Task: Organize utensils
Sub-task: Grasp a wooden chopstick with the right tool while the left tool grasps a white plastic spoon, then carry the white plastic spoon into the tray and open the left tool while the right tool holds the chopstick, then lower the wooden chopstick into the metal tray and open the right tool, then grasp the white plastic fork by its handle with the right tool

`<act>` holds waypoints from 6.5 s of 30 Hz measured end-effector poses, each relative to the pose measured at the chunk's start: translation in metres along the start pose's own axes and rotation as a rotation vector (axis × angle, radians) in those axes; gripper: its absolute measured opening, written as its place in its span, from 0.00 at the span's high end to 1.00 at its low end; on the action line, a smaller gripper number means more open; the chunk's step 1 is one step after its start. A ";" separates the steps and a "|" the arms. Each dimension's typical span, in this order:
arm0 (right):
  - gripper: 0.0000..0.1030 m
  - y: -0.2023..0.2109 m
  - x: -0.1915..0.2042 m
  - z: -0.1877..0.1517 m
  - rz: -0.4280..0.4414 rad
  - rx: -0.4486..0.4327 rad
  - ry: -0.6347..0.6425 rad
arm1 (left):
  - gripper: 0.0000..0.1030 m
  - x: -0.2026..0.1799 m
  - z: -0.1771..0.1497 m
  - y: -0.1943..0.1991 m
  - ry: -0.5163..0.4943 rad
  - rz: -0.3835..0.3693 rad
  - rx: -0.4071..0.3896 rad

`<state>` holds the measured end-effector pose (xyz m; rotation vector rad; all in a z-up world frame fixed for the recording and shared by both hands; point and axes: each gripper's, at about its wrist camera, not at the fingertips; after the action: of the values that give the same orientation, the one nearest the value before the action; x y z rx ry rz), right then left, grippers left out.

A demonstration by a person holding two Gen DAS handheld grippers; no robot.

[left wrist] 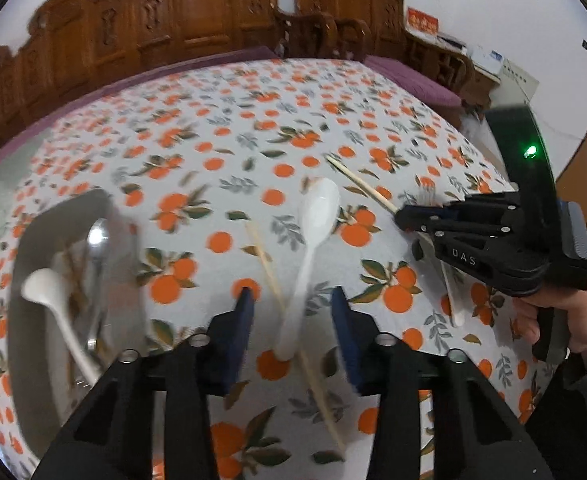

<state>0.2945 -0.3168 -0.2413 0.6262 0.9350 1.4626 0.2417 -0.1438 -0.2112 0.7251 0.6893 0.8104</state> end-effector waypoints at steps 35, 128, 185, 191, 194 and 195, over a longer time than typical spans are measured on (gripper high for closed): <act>0.94 0.021 0.007 -0.002 0.032 -0.057 0.008 | 0.92 -0.011 0.004 -0.025 -0.071 0.015 0.030; 0.94 0.091 0.195 0.051 0.429 -0.101 -0.018 | 0.16 0.169 -0.035 0.157 0.230 0.312 -0.239; 0.33 0.042 -0.014 -0.021 -0.087 -0.078 -0.089 | 0.13 0.063 -0.014 0.117 0.113 0.193 -0.286; 0.38 0.020 -0.012 -0.030 -0.099 -0.005 -0.077 | 0.13 0.042 -0.017 0.099 0.074 0.167 -0.247; 0.44 0.012 -0.015 -0.030 -0.110 0.019 -0.081 | 0.13 0.034 -0.019 0.089 0.057 0.160 -0.226; 0.44 0.011 -0.016 -0.029 -0.105 0.022 -0.089 | 0.13 0.032 -0.020 0.087 0.054 0.160 -0.223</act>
<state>0.2664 -0.3374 -0.2449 0.6440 0.9020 1.3228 0.2086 -0.0697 -0.1627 0.5621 0.5830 1.0394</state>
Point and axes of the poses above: each gripper's, at about its wrist camera, not at the fingertips, and y roughly against the way its jaws point, x to its left, z to its top, and after that the axes turned 13 degrees about -z, right-handed
